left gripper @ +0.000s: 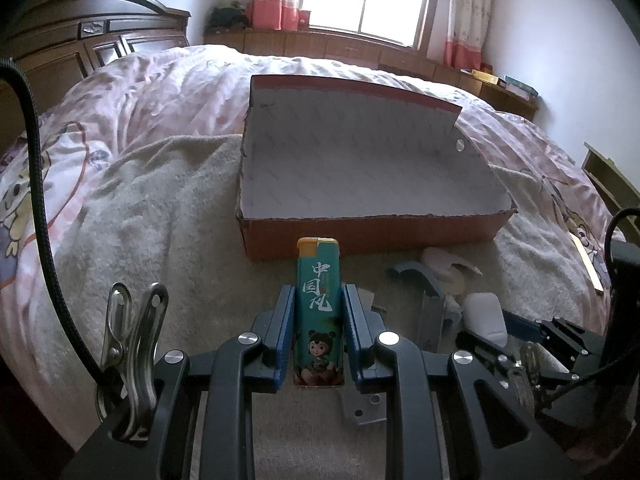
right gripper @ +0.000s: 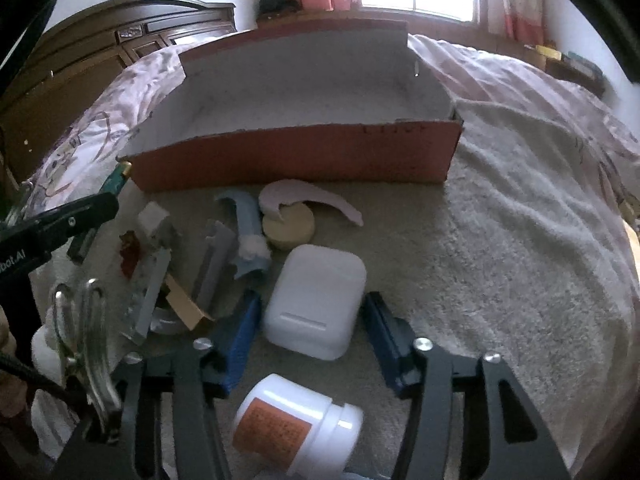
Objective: Organize rigid objects
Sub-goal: 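Lift the lighter and earbud case and carry both over the open cardboard box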
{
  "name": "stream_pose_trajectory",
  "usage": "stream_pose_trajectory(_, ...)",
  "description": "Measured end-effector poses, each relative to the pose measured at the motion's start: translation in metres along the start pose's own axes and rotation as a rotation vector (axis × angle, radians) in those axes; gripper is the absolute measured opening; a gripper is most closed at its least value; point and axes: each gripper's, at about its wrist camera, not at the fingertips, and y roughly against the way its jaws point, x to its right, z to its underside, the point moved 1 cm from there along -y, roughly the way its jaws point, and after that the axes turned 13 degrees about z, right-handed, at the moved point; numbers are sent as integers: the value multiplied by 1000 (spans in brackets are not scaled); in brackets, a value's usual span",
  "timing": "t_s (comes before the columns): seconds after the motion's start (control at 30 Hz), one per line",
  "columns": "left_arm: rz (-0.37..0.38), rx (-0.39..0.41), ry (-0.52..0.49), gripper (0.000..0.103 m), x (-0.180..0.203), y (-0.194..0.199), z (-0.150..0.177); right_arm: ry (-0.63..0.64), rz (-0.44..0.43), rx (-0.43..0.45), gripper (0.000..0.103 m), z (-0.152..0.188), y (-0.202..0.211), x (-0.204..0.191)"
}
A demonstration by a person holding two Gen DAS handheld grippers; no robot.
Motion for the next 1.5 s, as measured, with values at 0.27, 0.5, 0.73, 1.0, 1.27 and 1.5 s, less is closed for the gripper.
stream_pose_trajectory(0.27,2,-4,-8,24,3,-1,1,-21,-6,9,49,1,2,3)
stream_pose_trajectory(0.5,0,-9,-9,24,4,-2,2,-77,-45,13,49,0,6,12)
stream_pose_trajectory(0.73,3,-12,-18,24,7,-3,2,-107,-56,48,47,-4,15,20)
stream_pose_trajectory(1.0,11,-17,-21,24,8,-5,1,-134,-59,56,45,-4,17,27)
stream_pose_trajectory(1.27,12,-17,-32,24,10,-5,0,-159,-83,82,25,-7,24,34)
stream_pose_trajectory(1.5,16,-10,-33,24,10,-4,-2,-158,-78,92,24,-9,26,36)
